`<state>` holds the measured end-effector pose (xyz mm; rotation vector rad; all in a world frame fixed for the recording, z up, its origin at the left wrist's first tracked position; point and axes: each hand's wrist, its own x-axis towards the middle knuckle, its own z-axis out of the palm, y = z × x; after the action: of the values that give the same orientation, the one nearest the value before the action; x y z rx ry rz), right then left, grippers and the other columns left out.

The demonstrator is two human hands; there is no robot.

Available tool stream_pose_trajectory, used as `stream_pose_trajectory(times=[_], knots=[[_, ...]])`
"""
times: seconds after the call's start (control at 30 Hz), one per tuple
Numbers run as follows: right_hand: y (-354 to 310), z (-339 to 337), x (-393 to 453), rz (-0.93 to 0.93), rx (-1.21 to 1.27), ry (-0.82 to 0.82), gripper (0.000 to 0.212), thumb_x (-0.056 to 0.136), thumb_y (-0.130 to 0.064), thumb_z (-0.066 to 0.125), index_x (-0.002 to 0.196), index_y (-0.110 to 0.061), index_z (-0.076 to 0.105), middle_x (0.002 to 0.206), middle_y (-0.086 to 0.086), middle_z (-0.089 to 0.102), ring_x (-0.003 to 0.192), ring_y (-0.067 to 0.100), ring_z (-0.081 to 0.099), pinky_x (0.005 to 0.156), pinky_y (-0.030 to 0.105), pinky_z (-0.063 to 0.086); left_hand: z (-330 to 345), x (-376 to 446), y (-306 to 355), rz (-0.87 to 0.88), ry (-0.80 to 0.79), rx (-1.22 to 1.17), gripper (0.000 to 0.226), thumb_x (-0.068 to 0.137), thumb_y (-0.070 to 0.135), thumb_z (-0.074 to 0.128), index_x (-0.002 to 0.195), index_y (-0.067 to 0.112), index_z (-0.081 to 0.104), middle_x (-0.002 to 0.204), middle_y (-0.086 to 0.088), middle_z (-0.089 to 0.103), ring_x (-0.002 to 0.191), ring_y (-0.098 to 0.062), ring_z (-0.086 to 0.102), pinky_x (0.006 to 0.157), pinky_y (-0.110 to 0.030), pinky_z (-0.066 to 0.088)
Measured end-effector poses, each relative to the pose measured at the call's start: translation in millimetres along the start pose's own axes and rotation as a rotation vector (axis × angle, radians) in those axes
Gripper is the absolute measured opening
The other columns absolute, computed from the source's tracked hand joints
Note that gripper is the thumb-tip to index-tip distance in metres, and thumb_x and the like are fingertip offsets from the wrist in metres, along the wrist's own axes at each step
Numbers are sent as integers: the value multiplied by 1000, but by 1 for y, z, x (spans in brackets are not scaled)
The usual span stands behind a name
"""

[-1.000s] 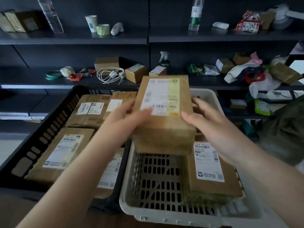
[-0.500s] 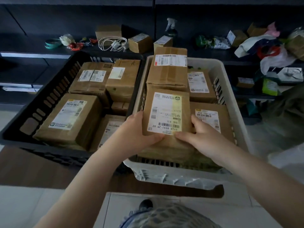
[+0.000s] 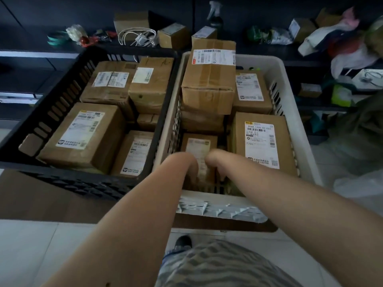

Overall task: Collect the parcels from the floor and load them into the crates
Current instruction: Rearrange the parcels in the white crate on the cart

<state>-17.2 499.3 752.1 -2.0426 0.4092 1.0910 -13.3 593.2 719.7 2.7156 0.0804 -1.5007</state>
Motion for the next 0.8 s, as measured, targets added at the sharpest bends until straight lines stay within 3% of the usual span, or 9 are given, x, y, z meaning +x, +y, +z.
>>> stream_pose_trajectory(times=[0.07,0.13,0.27,0.33,0.4,0.47,0.57,0.67,0.8], knots=[[-1,3,2,4,-49,-8,37,99,0,33,135,-1,42,138,19,45,125,35,45,102,40,40,8,10,-1,-18,-46,-39,54,90,21,57,139,8,40,142,-12,43,124,-29,47,102,-40,42],[-3,0,8,-22,-12,-11,35,100,-4,33,133,-3,45,136,15,48,125,32,46,102,37,38,2,9,-2,18,73,-195,44,94,15,48,136,6,42,139,-15,46,116,-27,51,100,-38,42],[-18,-26,0,-345,108,147,28,94,3,42,106,-5,65,114,15,65,95,25,65,88,37,54,-31,-34,-16,205,719,-851,31,93,11,49,122,17,58,117,1,61,99,-15,59,77,-24,45],[-32,-53,-18,-599,247,305,39,92,6,36,78,-14,67,92,9,70,74,17,64,71,30,55,-56,-75,-23,383,1008,-1166,26,93,12,50,112,25,62,106,12,63,90,-4,59,77,-20,47],[-50,-80,-27,-791,279,547,38,92,1,37,76,-20,65,89,1,67,82,15,62,73,26,50,-86,-91,-28,426,1134,-1342,26,93,15,51,115,23,61,107,13,63,98,-5,59,88,-25,49],[-68,-95,-21,-793,278,685,22,94,-12,44,101,-22,63,108,-2,62,101,15,57,81,25,43,-113,-85,-29,349,1127,-1379,39,91,21,54,130,20,52,126,5,57,116,-11,53,98,-29,42],[-80,-101,13,-605,318,540,49,91,-33,57,137,-20,42,129,-1,52,117,17,51,91,28,42,-134,-54,-23,224,905,-1283,58,91,32,55,142,15,36,140,-5,48,122,-20,49,96,-34,41],[-79,-95,34,-522,407,334,70,83,-44,66,142,-23,36,136,0,51,123,23,51,95,36,46,-126,-35,-15,188,727,-1194,61,93,36,52,143,10,31,139,-10,48,121,-25,50,87,-31,39],[-65,-89,28,-580,314,328,63,86,-42,63,140,-23,36,135,-1,51,124,21,49,94,31,42,-107,-40,-20,212,691,-1328,61,91,24,56,143,11,28,137,-9,46,122,-26,48,85,-30,39]])
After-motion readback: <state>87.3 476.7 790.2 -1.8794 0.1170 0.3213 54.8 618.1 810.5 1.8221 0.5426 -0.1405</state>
